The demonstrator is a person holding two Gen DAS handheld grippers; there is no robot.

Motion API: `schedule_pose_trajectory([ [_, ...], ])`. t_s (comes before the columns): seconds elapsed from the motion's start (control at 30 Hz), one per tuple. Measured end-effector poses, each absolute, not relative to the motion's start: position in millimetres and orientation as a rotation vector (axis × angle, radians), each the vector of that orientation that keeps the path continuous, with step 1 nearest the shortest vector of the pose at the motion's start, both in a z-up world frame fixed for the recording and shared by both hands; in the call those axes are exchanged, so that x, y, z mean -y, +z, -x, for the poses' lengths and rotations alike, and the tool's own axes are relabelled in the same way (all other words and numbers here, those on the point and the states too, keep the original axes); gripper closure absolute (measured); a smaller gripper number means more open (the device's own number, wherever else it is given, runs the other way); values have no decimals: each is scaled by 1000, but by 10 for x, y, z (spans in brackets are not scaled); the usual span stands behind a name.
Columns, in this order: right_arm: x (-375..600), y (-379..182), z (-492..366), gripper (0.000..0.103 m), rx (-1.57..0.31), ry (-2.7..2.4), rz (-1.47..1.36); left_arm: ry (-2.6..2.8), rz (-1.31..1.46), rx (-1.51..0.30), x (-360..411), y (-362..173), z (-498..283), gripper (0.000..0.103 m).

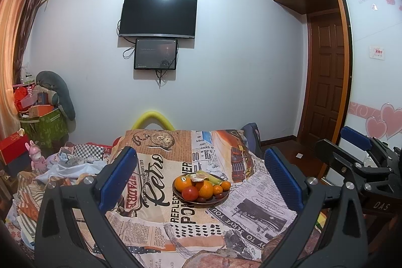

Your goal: Organize fruits

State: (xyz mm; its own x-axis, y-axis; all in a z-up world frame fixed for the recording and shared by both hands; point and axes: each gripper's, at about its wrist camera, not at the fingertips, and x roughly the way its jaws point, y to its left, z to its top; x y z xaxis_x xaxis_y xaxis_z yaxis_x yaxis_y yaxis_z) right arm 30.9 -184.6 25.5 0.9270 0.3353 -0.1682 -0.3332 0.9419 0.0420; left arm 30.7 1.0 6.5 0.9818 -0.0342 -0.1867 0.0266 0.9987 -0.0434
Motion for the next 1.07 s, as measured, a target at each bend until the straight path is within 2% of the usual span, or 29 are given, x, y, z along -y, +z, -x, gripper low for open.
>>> schedule_pose_trajectory([
  [1.07,1854,230,-375,0,-205,328,-18,-58,37,-213,18,28,-390,0],
])
